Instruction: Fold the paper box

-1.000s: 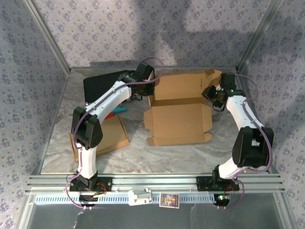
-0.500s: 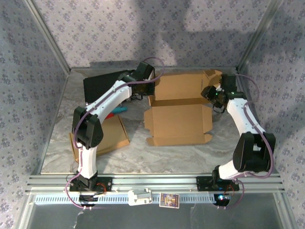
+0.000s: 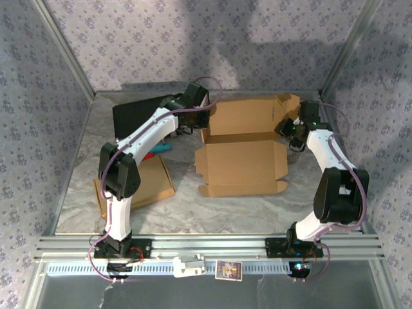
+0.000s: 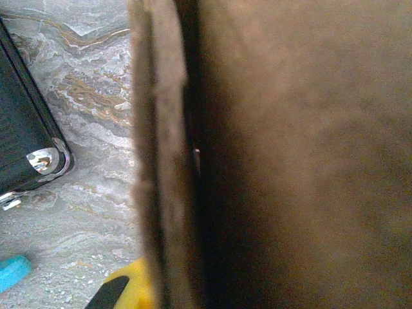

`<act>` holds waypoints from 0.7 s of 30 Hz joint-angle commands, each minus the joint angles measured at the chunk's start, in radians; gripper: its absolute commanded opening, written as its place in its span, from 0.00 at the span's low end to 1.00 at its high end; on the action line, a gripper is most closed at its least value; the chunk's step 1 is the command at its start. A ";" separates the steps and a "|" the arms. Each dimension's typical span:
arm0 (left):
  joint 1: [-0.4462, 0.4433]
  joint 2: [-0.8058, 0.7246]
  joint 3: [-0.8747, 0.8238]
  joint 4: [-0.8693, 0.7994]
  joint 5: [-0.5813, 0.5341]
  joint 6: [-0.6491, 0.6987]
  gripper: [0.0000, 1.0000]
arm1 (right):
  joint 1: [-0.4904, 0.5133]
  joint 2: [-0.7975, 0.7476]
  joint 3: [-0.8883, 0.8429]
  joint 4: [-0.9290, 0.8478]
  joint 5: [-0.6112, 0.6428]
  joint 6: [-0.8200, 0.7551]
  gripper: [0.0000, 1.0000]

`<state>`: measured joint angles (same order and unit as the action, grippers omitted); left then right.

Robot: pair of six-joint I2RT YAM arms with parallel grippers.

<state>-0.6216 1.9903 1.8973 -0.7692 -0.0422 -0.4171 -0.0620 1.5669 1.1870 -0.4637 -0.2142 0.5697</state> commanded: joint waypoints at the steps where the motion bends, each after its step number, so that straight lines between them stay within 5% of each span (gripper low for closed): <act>1: 0.004 0.007 0.047 -0.015 0.022 0.004 0.00 | 0.014 -0.004 0.051 0.024 -0.038 0.004 0.44; 21: 0.024 0.031 0.097 -0.001 0.074 -0.020 0.00 | 0.103 0.004 0.040 0.061 -0.174 0.051 0.35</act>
<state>-0.6018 2.0182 1.9400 -0.7853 -0.0109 -0.4282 0.0307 1.5673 1.2137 -0.4088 -0.3370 0.6128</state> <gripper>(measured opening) 0.067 0.354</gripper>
